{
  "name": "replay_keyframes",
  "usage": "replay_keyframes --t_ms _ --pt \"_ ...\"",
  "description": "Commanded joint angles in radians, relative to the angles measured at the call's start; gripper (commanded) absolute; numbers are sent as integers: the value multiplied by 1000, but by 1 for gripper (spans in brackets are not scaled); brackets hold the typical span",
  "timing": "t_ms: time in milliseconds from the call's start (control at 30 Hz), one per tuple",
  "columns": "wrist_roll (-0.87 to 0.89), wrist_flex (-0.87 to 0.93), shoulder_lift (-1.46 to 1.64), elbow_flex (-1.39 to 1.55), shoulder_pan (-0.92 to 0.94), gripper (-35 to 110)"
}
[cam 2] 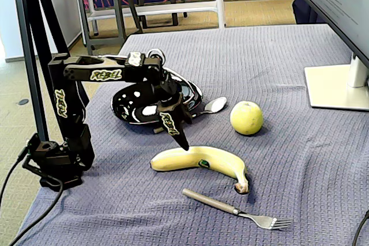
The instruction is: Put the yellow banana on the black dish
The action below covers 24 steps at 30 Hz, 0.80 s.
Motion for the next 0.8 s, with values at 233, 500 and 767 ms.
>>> replay_keyframes --t_ms 233,500,767 --pt "46 -6 -84 -86 8 40" --pt "31 18 -129 -124 23 40" --pt "40 38 -178 -143 28 40"
